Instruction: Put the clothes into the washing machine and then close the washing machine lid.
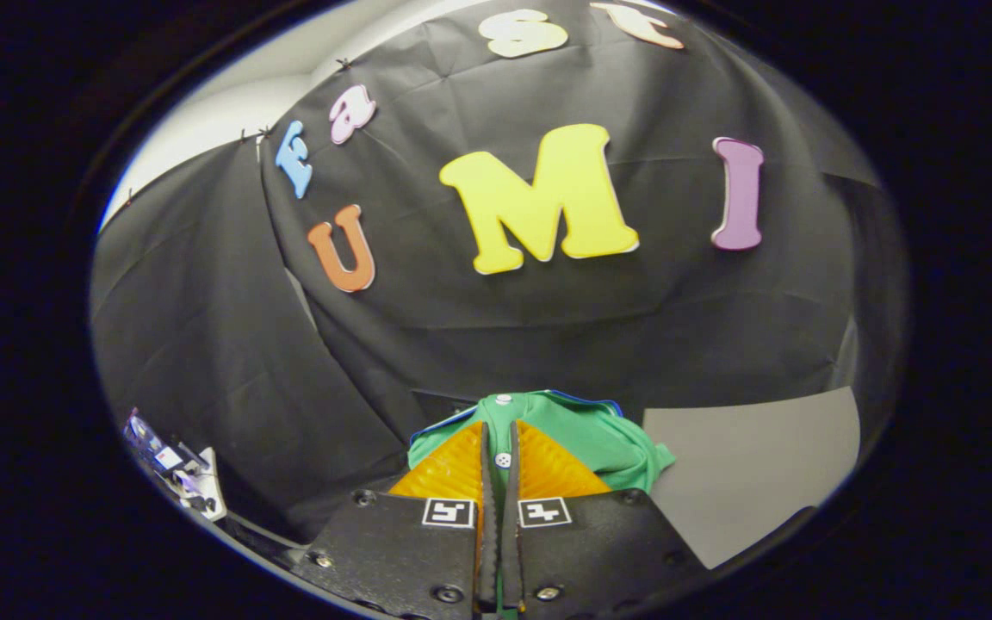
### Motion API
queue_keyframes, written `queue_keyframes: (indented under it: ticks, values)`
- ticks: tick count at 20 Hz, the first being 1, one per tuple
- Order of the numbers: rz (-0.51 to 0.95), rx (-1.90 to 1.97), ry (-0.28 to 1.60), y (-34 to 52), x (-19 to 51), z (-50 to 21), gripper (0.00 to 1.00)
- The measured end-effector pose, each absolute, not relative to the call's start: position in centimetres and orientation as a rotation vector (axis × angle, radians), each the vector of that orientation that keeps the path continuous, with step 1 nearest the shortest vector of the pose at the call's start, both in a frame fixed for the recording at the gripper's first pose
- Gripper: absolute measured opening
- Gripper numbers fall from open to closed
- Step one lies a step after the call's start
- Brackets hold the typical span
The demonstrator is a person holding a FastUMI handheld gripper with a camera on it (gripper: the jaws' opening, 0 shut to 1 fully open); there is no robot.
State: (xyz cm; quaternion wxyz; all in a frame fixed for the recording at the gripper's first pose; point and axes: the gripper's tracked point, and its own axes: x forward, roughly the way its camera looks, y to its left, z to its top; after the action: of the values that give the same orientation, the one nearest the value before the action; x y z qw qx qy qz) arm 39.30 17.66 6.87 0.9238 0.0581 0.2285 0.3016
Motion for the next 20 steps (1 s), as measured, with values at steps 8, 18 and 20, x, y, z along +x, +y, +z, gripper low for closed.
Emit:
queue_keyframes:
  ticks: [8, 18, 20]
  values:
    - [0.716, 0.063, 0.484, 25.0, 39.0, 5.6, 0.06]
    - [0.705, 0.043, 0.619, 29.8, 39.6, -3.6, 0.06]
    - [0.695, 0.043, 0.645, 30.5, 39.8, -5.6, 0.06]
